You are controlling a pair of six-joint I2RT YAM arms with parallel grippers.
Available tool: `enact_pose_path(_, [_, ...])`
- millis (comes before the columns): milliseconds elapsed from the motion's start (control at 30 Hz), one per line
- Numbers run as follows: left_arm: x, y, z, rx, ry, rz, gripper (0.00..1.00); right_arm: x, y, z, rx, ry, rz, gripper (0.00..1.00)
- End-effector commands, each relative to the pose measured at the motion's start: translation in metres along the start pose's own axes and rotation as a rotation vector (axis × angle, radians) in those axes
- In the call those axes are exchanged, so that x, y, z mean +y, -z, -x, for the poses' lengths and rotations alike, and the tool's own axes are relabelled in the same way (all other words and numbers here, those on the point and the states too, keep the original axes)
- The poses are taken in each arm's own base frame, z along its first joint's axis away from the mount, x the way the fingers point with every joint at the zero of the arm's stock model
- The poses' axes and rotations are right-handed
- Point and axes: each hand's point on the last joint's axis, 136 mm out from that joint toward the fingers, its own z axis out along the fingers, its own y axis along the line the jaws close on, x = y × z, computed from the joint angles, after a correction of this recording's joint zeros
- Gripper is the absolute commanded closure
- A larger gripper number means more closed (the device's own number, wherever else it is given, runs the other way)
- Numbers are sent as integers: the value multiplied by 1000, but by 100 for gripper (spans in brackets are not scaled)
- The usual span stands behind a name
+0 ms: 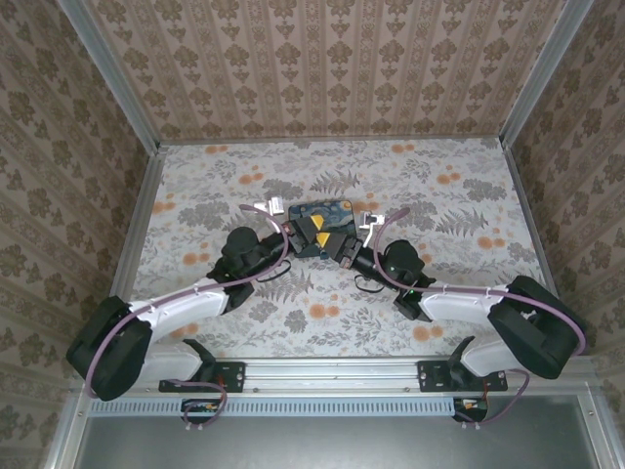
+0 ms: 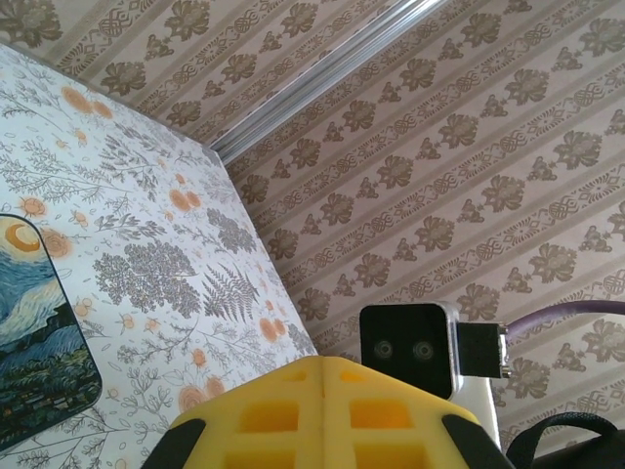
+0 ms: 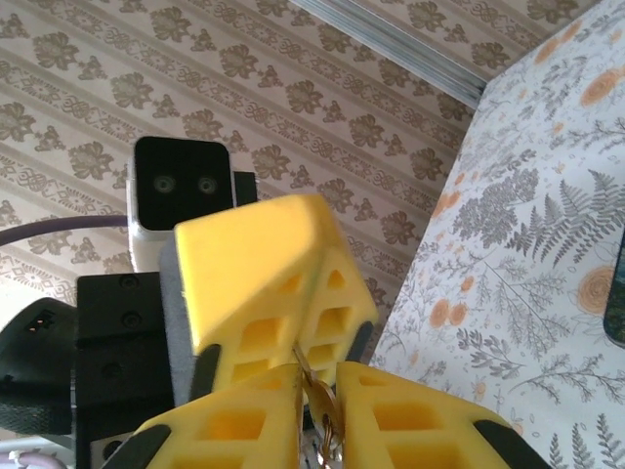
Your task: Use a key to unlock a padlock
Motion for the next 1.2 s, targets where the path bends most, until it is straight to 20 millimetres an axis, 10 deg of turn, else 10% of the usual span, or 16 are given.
enact_pose_path(0, [-6, -1, 4, -24, -1, -24, 100, 10, -1, -1, 10, -8, 58, 83])
enact_pose_path(200, [-5, -1, 3, -27, 1, -22, 100, 8, 1, -1, 7, -10, 54, 100])
enact_pose_path(967, [0, 11, -2, -32, 16, 6, 100, -6, 18, 13, -65, -18, -21, 100])
enact_pose_path(1167, [9, 9, -7, 9, 20, 69, 60, -10, 22, 8, -42, -22, -38, 100])
